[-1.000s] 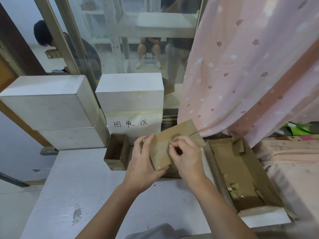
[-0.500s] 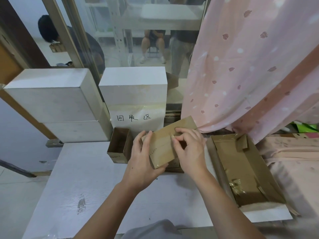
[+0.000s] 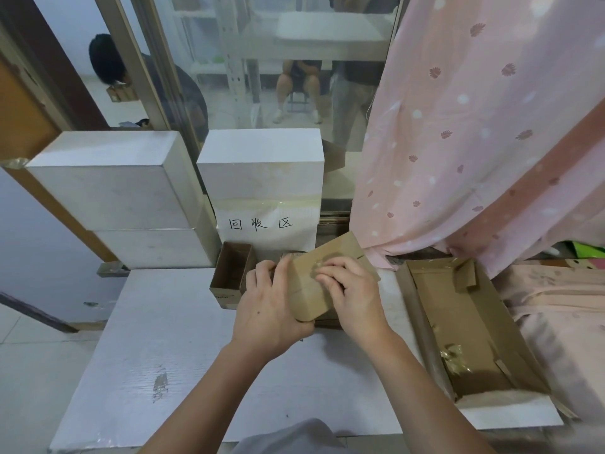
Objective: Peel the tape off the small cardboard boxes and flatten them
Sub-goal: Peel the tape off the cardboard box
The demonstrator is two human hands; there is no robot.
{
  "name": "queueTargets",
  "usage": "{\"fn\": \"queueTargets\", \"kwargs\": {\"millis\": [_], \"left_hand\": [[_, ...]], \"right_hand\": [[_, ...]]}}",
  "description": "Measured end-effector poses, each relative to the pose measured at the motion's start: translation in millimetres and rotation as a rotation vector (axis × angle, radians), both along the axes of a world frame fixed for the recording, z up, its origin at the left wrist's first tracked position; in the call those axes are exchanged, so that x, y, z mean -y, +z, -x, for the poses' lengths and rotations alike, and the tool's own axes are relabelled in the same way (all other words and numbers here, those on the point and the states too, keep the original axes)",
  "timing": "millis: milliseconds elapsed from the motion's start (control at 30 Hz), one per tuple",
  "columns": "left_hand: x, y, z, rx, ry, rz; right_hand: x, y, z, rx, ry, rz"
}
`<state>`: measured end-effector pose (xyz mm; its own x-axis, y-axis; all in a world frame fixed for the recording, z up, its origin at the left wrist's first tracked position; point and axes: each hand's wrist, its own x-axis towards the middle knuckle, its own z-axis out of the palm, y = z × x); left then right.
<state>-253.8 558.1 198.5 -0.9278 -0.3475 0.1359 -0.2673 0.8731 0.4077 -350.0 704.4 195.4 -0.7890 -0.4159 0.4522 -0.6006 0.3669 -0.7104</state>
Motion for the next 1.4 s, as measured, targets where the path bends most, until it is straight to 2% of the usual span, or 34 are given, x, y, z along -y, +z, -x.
{"fn": "queueTargets", "kwargs": {"millis": [233, 467, 600, 667, 833, 1233, 1400], "left_hand": [[-7, 7, -5, 0.021, -0.002, -0.007], [-11, 6, -6, 0.044, -0.015, 0.003], [-13, 6, -6, 0.037, -0.004, -0.018], [-14, 8, -6, 0.038, -0.001, -0.017], [-19, 9, -7, 0.050, -0.018, -0.018], [-16, 22, -4, 0.013, -0.058, -0.013], [-12, 18, -7, 0.022, -0.011, -0.048]], "right_hand": [[-4, 0, -2, -0.030, -0.320, -0.060], [-8, 2, 3, -0.045, -0.282, -0.194], [-9, 3, -1, -0.024, -0.402, -0.120], [-11, 1, -2, -0.027, -0.431, -0.158], [-9, -5, 0, -0.110, -0.391, -0.270], [-26, 7, 10, -0.213, -0.334, -0.016], [-27, 10, 8, -0.169, -0.117, -0.009]]}}
